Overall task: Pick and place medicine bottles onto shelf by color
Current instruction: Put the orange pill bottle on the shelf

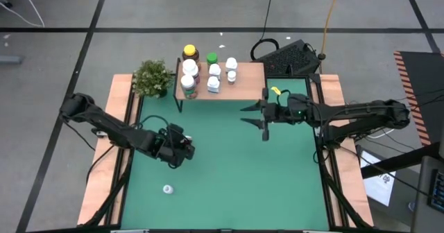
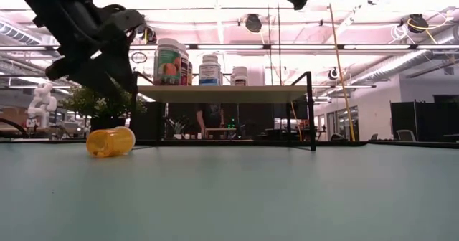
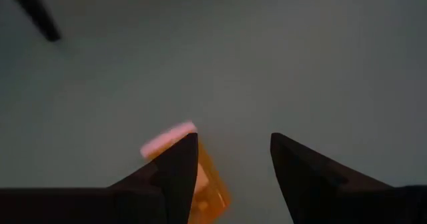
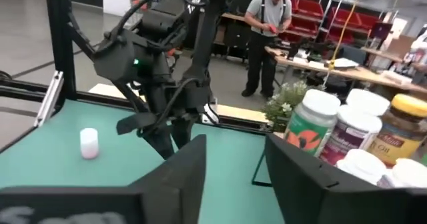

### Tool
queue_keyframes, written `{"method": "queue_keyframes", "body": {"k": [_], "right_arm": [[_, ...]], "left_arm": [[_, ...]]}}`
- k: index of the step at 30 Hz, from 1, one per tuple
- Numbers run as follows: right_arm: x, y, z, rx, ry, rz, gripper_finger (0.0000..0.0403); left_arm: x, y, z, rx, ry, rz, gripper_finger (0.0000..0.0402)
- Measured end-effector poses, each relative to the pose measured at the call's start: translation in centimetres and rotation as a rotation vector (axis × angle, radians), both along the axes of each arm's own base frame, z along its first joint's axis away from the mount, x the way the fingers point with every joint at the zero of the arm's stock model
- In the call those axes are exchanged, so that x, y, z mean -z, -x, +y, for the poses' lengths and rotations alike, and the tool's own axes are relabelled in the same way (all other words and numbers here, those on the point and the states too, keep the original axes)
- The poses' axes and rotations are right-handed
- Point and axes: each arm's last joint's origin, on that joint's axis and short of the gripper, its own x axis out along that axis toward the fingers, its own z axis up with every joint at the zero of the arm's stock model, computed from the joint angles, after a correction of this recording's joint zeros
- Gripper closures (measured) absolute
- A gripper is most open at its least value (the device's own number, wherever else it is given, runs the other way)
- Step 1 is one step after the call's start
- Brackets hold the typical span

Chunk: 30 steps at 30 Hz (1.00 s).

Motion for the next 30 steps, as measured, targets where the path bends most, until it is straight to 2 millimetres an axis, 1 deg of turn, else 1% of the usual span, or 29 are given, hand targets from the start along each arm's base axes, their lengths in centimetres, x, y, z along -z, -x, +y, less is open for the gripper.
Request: {"method": "queue_keyframes", "body": {"k": [2,4,9,11,15,19,21,24,27,30], "right_arm": [[0.1,-0.1,0.0,0.002,-0.026,0.009,0.0238],[0.2,-0.1,-0.1,0.012,-0.064,0.014,0.0216],[0.4,0.0,-0.2,0.072,-0.139,0.028,0.0176],[0.5,0.0,-0.2,0.075,-0.143,0.039,0.0168],[0.6,0.0,-0.2,0.077,-0.143,0.043,0.0163],[0.4,0.0,-0.2,0.075,-0.141,0.031,0.0163],[0.4,0.0,-0.2,0.075,-0.135,0.032,0.0163],[0.4,0.0,-0.2,0.074,-0.123,0.032,0.0163],[0.4,0.0,-0.3,0.075,-0.122,0.032,0.0163],[0.3,0.0,-0.3,0.075,-0.11,0.023,0.0163]], "left_arm": [[0.3,-0.3,-0.3,0.059,-0.002,0.023,0.0206],[1.0,-0.8,-0.5,0.082,-0.003,0.049,0.0198],[2.4,-0.9,-0.4,0.069,-0.019,0.141,0.0161],[2.9,-0.8,0.0,0.038,-0.021,0.17,0.0144],[3.1,-1.0,0.7,-0.005,0.002,0.184,0.0111],[3.6,-1.2,0.8,-0.016,0.051,0.212,0.009],[4.1,-1.7,0.7,-0.014,0.072,0.211,0.0088],[5.0,-1.8,0.8,-0.021,0.072,0.247,0.0095],[5.8,-2.1,1.1,-0.045,0.094,0.277,0.0113],[6.4,-2.3,1.3,-0.048,0.118,0.297,0.0139]]}}
